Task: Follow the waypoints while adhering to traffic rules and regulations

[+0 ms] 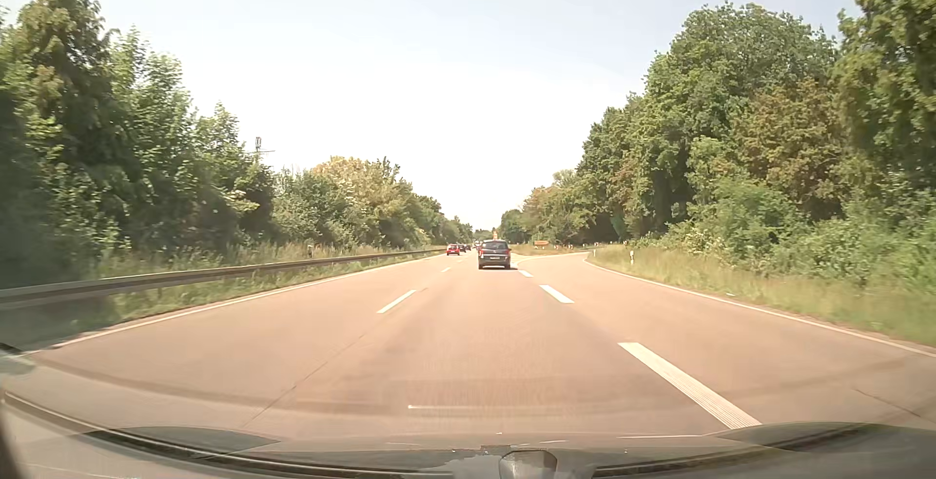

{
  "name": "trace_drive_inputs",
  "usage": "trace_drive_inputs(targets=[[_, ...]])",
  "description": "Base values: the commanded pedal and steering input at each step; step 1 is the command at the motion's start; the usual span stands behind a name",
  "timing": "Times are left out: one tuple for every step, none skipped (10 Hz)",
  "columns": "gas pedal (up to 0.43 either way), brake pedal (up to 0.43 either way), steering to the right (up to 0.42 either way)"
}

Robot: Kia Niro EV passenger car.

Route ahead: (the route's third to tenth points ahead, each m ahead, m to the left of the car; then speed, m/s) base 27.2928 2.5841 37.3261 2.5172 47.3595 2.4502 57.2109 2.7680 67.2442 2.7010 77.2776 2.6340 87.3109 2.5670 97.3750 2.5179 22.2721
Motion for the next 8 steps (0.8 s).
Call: trace_drive_inputs(targets=[[0.157,0.0,-0.002],[0.157,0.0,-0.002],[0.157,0.0,-0.002],[0.157,0.0,-0.002],[0.157,0.0,-0.002],[0.157,0.0,-0.002],[0.157,0.0,-0.002],[0.157,0.0,-0.002]])
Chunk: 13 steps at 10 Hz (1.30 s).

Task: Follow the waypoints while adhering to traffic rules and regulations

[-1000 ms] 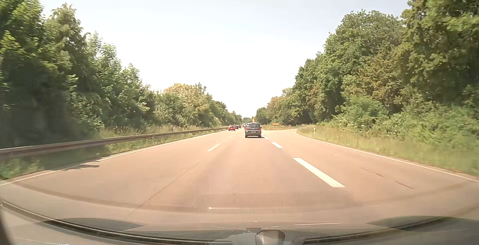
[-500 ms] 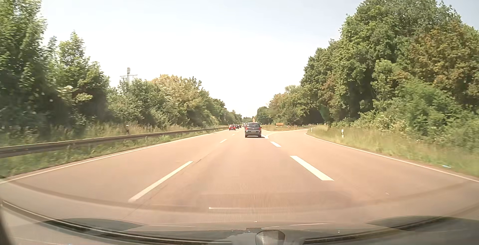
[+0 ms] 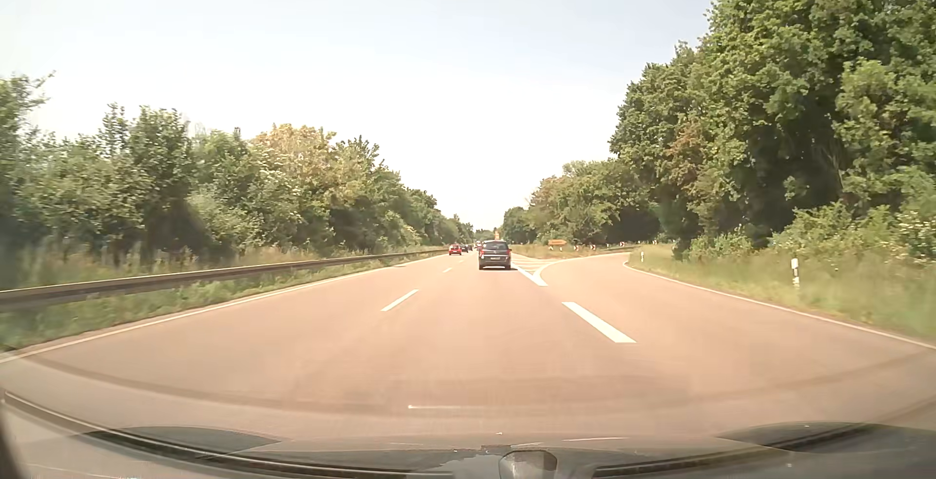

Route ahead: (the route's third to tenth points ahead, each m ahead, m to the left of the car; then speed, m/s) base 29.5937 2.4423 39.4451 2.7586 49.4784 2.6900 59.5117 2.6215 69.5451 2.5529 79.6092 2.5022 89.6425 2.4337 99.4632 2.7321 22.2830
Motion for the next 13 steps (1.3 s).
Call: trace_drive_inputs(targets=[[0.157,0.0,-0.001],[0.15,0.0,-0.001],[0.15,0.0,-0.002],[0.138,0.0,-0.002],[0.138,0.0,-0.001],[0.138,0.0,-0.002],[0.138,0.0,-0.002],[0.13,0.0,-0.002],[0.13,0.0,-0.002],[0.13,0.0,-0.002],[0.13,0.0,-0.002],[0.118,0.0,-0.002],[0.118,0.0,-0.002]])
